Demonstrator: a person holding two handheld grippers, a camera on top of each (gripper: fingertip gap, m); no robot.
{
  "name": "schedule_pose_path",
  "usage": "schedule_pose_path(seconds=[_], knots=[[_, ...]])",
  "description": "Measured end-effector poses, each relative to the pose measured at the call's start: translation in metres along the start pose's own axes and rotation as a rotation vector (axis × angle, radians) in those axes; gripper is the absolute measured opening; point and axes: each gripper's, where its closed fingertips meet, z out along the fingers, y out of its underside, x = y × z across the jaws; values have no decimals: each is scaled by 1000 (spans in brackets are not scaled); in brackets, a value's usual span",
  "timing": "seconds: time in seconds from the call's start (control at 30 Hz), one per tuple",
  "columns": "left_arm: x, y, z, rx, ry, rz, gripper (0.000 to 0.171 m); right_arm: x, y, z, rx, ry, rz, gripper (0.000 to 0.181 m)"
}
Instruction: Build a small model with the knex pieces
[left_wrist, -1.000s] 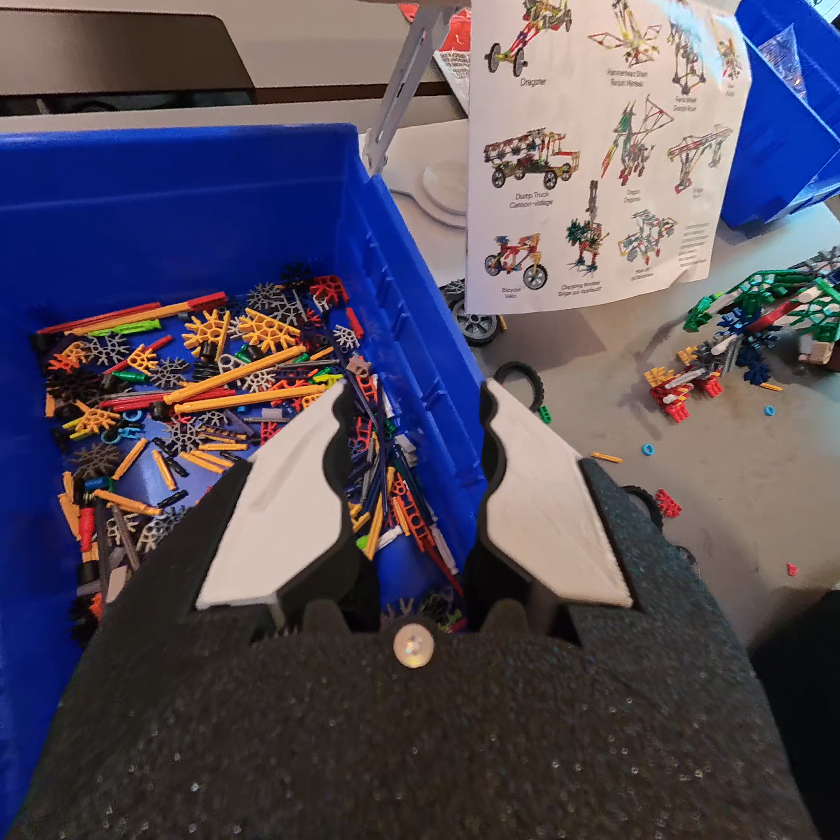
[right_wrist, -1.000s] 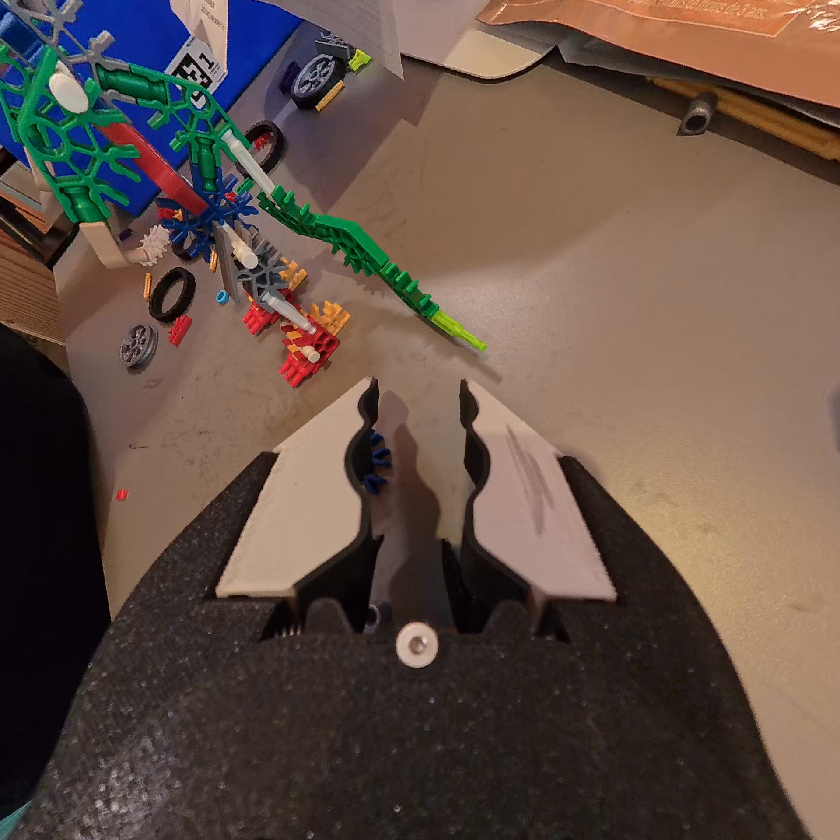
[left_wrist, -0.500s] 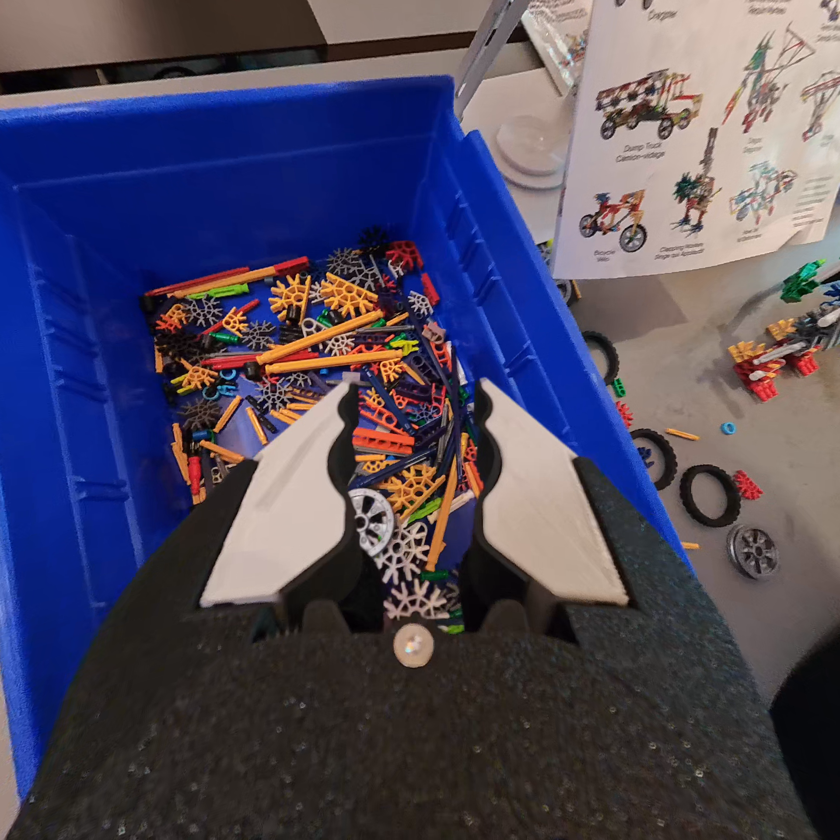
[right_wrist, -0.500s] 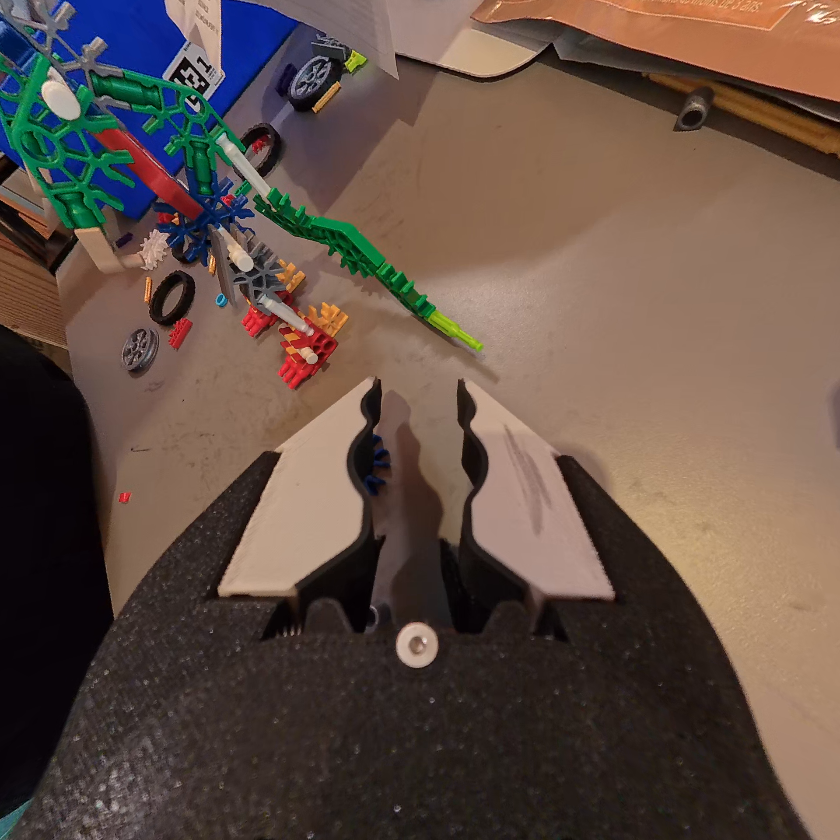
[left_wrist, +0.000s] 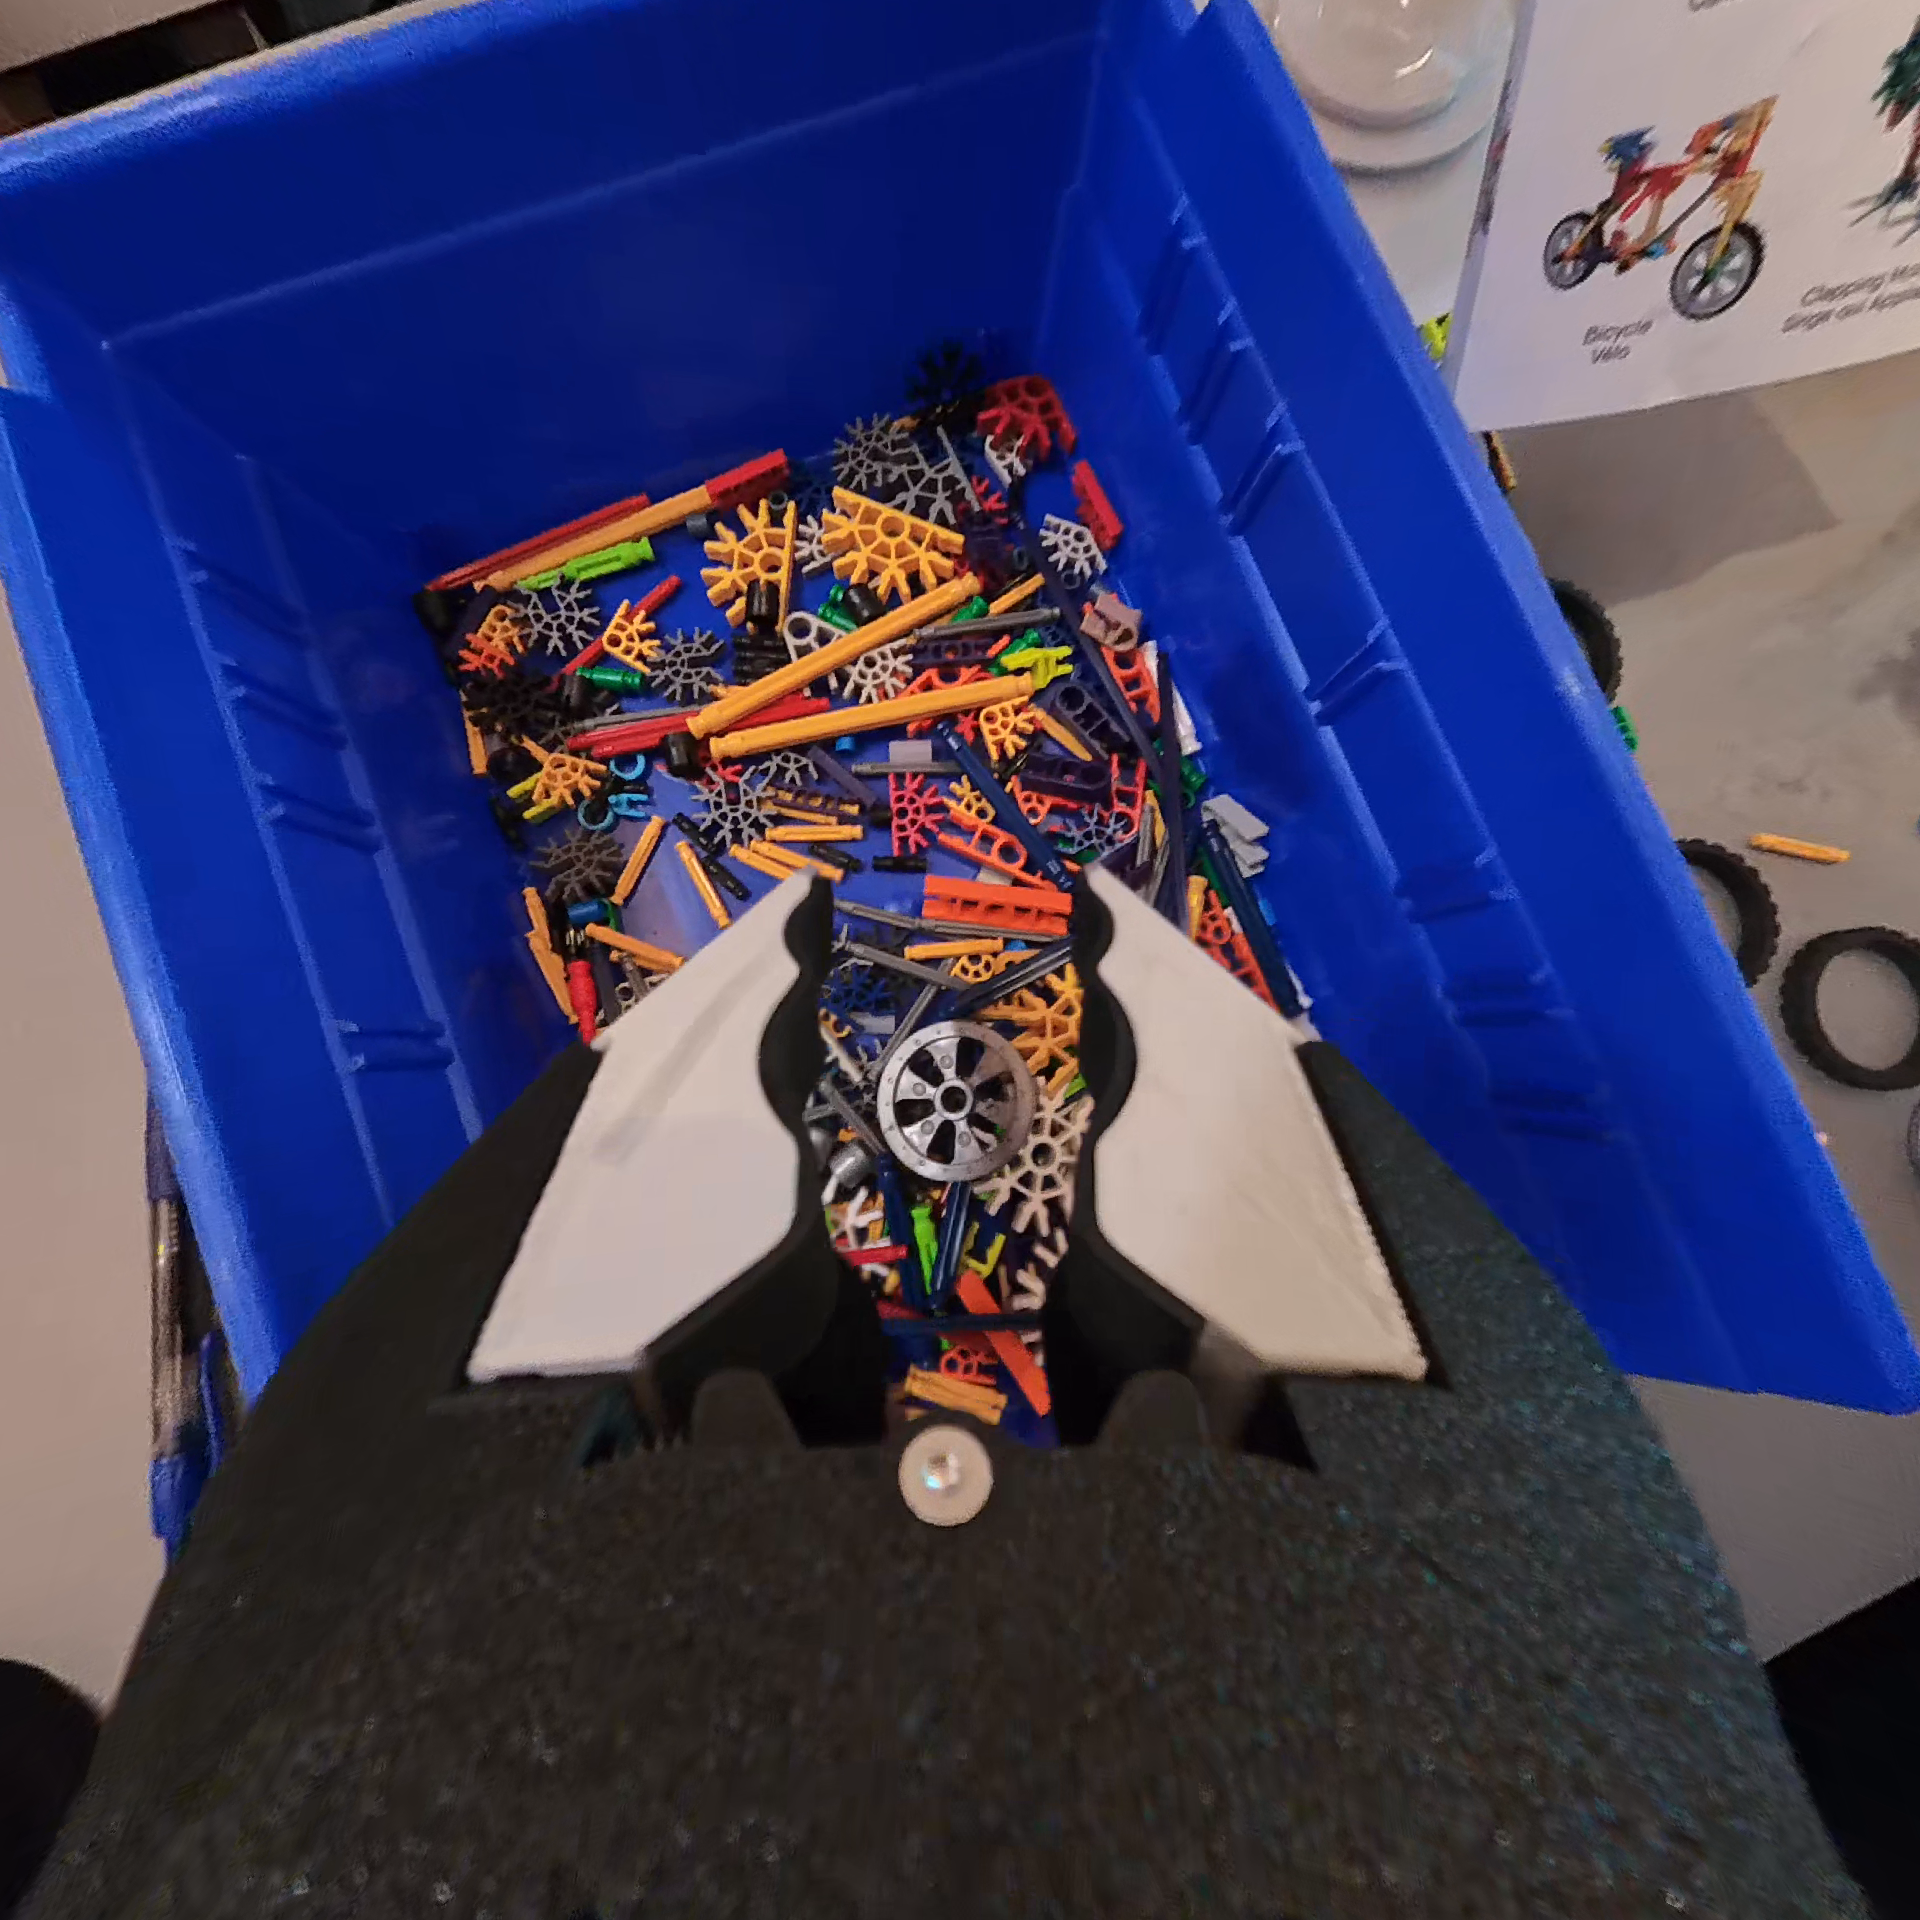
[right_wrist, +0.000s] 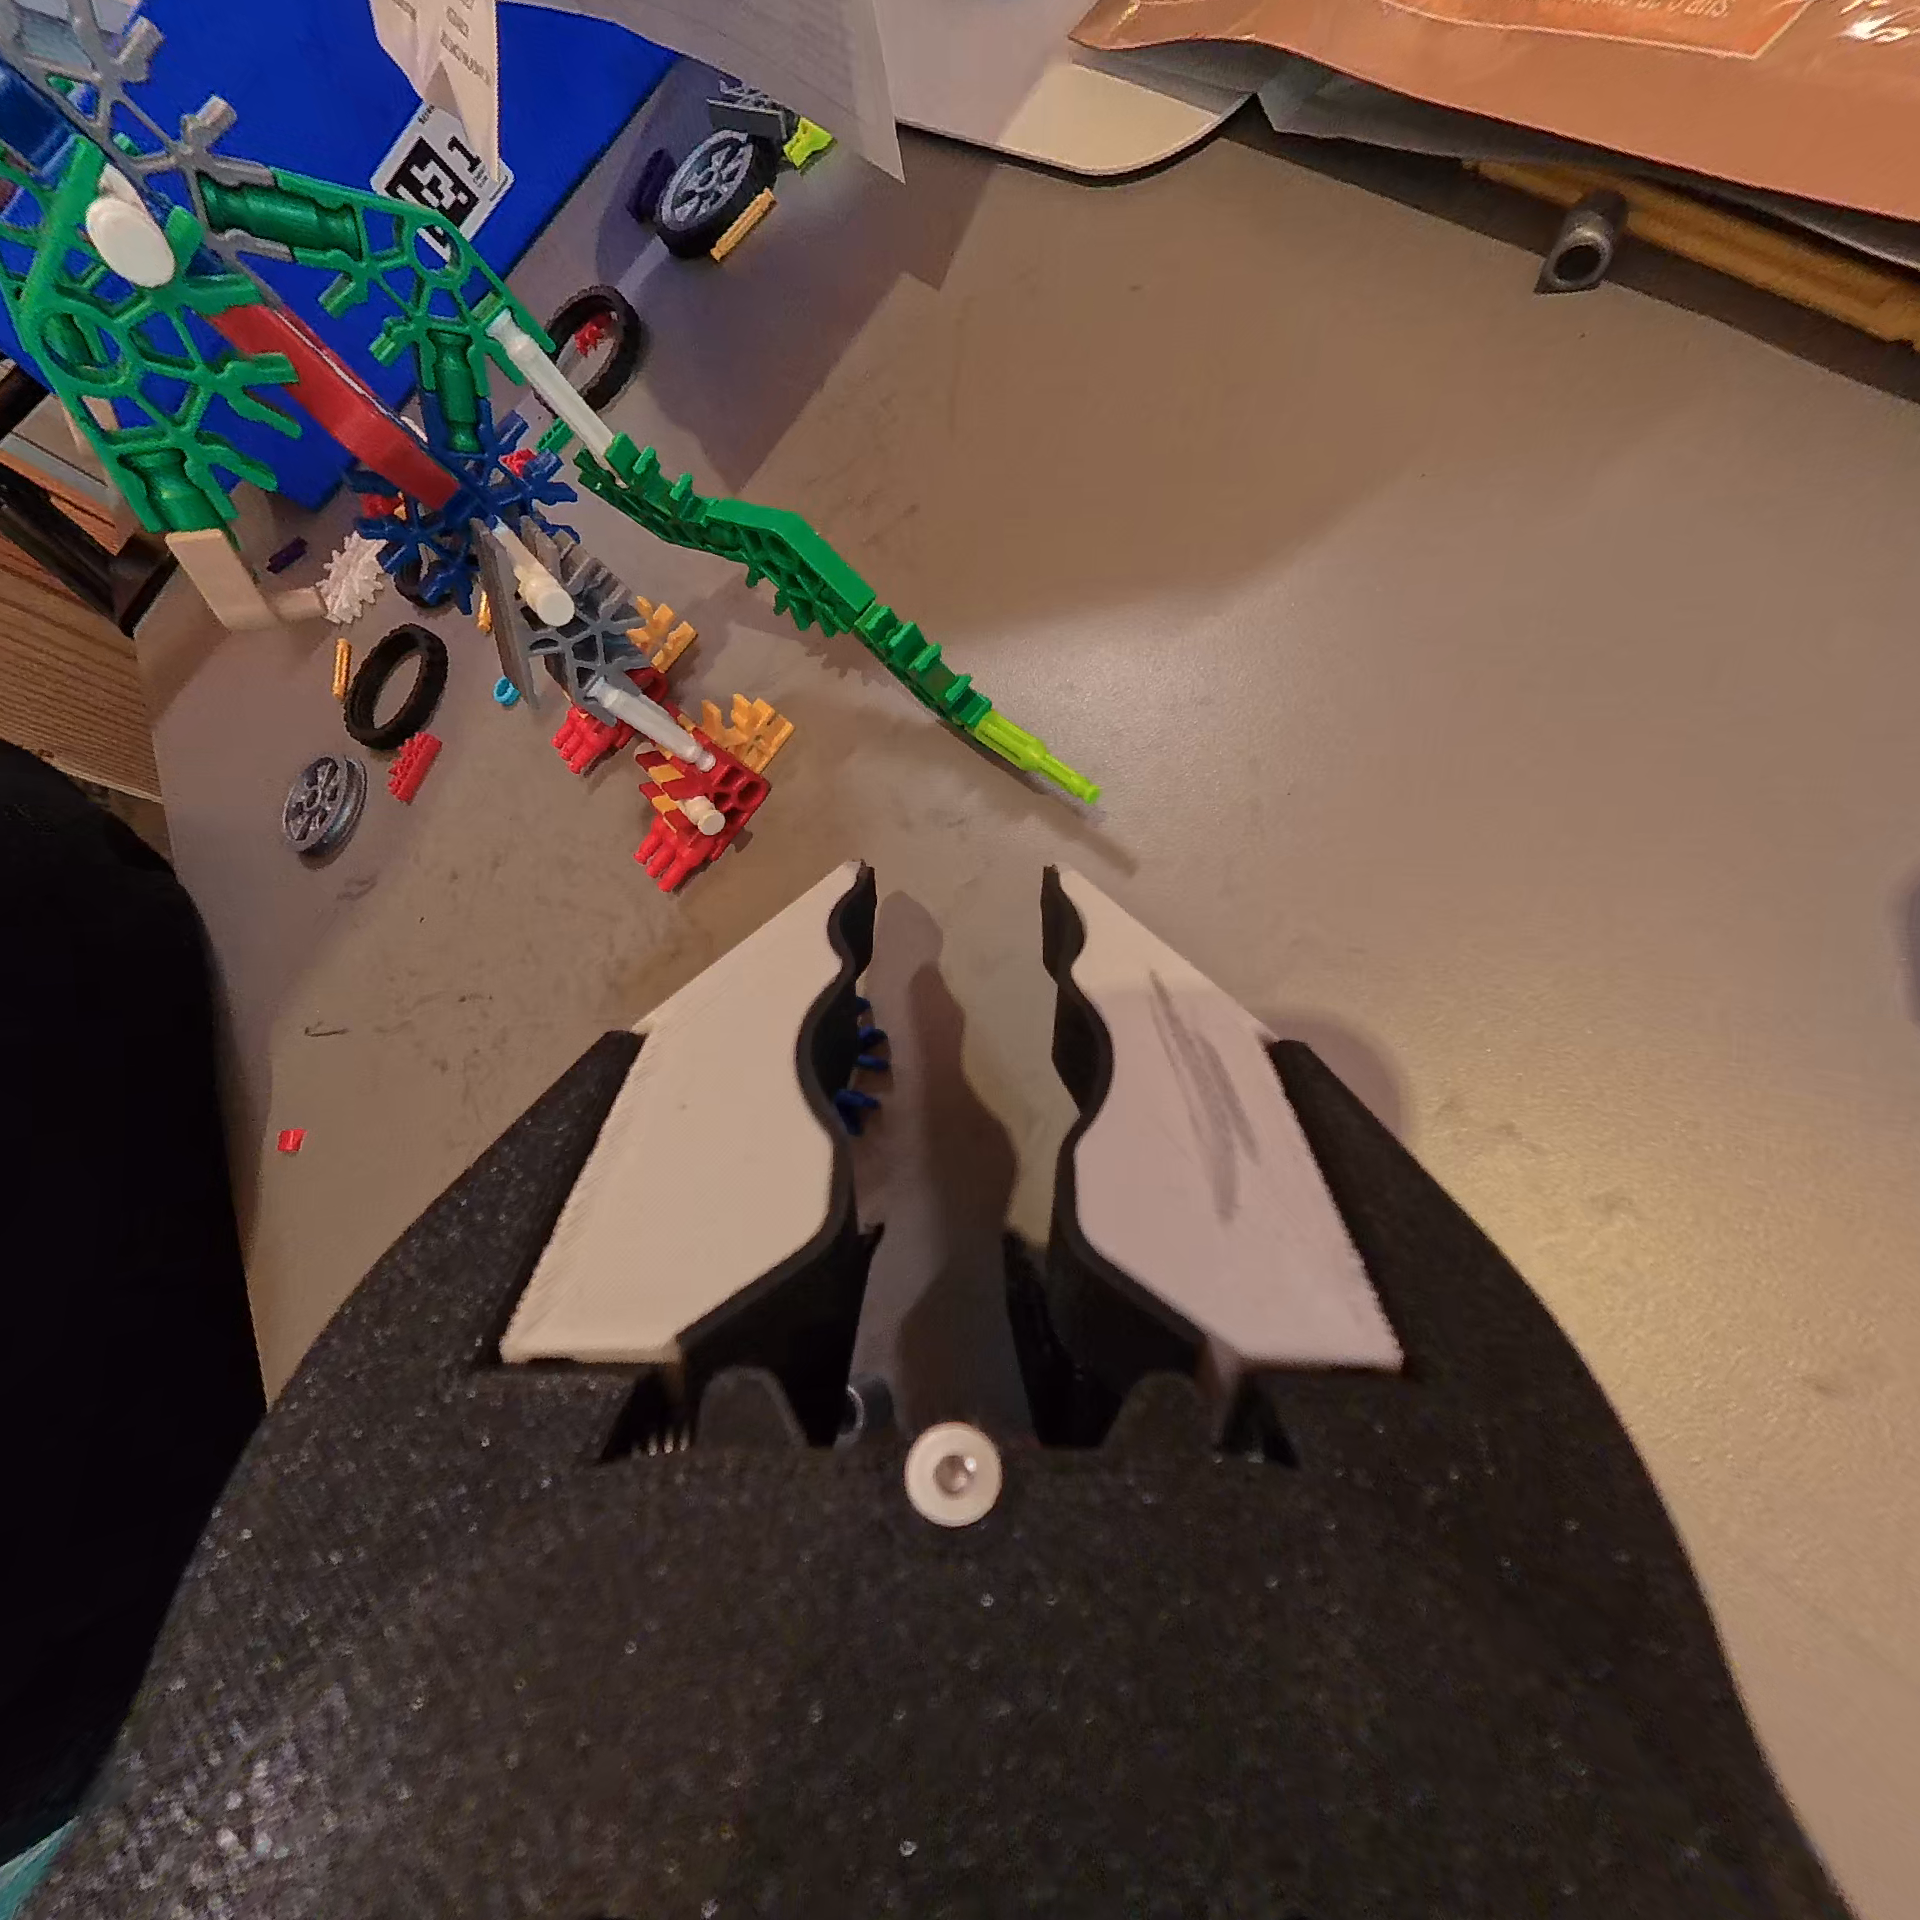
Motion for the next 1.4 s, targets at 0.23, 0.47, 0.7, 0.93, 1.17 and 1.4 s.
schedule_pose_path(seconds=[0.23, 0.47, 0.7, 0.93, 1.17, 1.4], knots=[[-6, 11, 0, -78, -14, 54, 41, 0, 0, 0, 0, 0, 1, 31], [-32, 25, -15, -232, -114, 241, 30, 0, 0, 0, 0, -1, 1, 32], [-36, 27, -4, -289, -128, 314, 25, 0, 0, 0, 0, -1, 3, 32], [-35, 42, 11, -444, -80, 374, 23, 0, 0, 0, 0, 3, -2, 31], [-18, 65, 13, -529, 49, 268, 33, 0, 0, 0, 1, 2, -2, 32], [15, 72, 6, -519, 207, 231, 35, 0, 0, 0, 1, -3, 3, 32]])
